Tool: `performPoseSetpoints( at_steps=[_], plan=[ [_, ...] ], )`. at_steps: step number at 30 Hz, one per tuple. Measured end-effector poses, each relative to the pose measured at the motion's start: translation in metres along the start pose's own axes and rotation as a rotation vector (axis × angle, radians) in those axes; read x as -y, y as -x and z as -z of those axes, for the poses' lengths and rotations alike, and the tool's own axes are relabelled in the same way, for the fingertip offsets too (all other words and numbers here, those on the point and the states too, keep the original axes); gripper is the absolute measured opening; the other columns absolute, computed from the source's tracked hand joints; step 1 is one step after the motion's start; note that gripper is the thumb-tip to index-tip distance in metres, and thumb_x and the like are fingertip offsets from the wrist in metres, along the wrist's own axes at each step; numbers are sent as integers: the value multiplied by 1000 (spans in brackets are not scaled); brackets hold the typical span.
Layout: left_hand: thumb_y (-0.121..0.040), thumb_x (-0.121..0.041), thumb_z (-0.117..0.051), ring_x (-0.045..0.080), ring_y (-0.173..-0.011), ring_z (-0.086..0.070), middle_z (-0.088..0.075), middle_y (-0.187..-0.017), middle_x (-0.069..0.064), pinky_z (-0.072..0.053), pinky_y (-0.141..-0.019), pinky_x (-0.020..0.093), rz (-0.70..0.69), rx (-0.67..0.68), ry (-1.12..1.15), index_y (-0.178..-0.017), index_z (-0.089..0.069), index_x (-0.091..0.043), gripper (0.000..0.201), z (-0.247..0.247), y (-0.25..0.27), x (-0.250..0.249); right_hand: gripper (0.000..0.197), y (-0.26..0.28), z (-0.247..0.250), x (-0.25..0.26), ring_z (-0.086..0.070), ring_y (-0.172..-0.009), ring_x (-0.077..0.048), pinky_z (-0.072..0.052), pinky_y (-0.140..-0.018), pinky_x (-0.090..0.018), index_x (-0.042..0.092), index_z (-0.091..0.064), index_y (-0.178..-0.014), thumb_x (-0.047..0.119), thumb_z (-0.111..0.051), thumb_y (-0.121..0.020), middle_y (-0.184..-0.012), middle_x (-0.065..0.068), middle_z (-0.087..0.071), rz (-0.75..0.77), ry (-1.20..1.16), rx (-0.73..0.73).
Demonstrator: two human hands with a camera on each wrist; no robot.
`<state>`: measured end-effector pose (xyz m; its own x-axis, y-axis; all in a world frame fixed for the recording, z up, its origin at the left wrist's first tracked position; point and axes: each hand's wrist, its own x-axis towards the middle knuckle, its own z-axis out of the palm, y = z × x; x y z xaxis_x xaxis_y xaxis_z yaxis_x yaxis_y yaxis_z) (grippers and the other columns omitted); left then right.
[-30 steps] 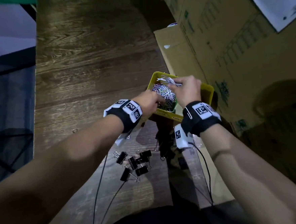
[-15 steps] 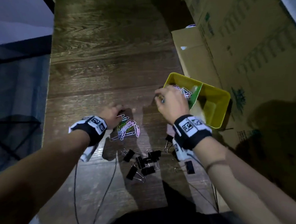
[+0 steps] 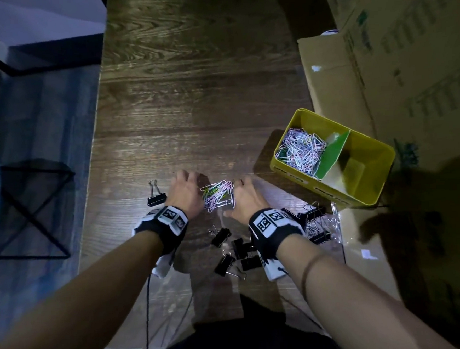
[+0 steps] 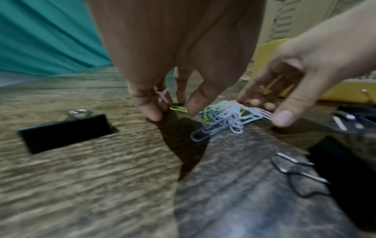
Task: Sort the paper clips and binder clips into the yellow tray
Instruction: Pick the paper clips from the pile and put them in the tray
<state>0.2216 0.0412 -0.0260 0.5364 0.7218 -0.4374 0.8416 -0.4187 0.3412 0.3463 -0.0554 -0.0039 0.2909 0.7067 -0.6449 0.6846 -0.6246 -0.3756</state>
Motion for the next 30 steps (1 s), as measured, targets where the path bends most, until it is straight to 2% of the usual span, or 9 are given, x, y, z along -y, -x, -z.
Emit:
performPoseSetpoints(
  at_steps=[3,5,7,10,13,17,23,26,30],
  plan=[
    [-73,-12,-58,35,-111,-47,-42,-118,16,-42,-99,44,-47,63,48,-128,-45,-11,57,-12,6,-15,83,-7,-5,10,-38,-128,-38,-37,-103,-39,-1,-31,-139,19,-78,-74,-138,-20,-30,39,-22,-18],
    [-75,-30,-65,34,-115,-42,-39,-124,14,-42,-98,43,-8,66,-25,-135,-36,-17,68,-14,10,-19,78,-10,-8,11,-35,-128,-39,-37,-102,-40,1,-34,-136,16,-78,-74,-135,-20,-31,42,-1,-68],
    [-74,-37,-69,36,-116,-38,-35,-127,13,-43,-95,44,53,55,-69,-139,-28,-27,78,-12,12,-19,79,-11,-11,11,-32,-129,-40,-38,-102,-43,4,-36,-134,18,-81,-70,-133,-20,-31,38,55,-98],
    [-75,-27,-69,38,-111,-42,-34,-128,12,-41,-94,43,59,86,-49,-138,-34,-30,72,-11,15,-19,71,-11,-13,15,-36,-125,-40,-42,-98,-45,5,-43,-131,11,-79,-71,-130,-18,-35,57,91,-96],
    [-78,-8,-63,37,-109,-45,-35,-127,12,-43,-95,41,43,85,-6,-135,-41,-23,64,-16,15,-20,41,-12,-11,16,-51,-113,-39,-47,-92,-44,2,-53,-123,-6,-58,-83,-123,-19,-44,88,74,-131],
    [-77,6,-58,34,-105,-54,-47,-119,12,-48,-92,38,-22,14,82,-121,-57,-10,47,-20,18,-19,31,-14,-8,18,-58,-107,-38,-49,-86,-41,-2,-62,-111,-9,-44,-87,-113,-21,-56,89,61,-147],
    [-79,-10,-67,30,-100,-60,-62,-114,12,-48,-90,34,-61,-24,102,-109,-67,-10,30,-17,19,-11,26,-16,-7,11,-60,-105,-37,-50,-87,-39,2,-64,-113,-1,-53,-90,-109,-24,-62,-24,-75,-103],
    [-81,-15,-65,32,-97,-62,-69,-104,16,-48,-88,34,-60,-38,113,-104,-70,-13,23,-12,18,-7,33,-19,-13,4,-62,-103,-36,-50,-92,-36,13,-66,-119,0,-57,-90,-113,-22,-62,-39,-199,-137],
    [-84,-19,-64,31,-90,-63,-72,-94,18,-45,-82,29,-56,-30,114,-100,-72,-15,18,-3,17,-7,26,-21,-19,0,-67,-88,-27,-54,-85,-28,16,-72,-107,4,-67,-85,-103,-16,-70,-49,-347,-253]
  ],
)
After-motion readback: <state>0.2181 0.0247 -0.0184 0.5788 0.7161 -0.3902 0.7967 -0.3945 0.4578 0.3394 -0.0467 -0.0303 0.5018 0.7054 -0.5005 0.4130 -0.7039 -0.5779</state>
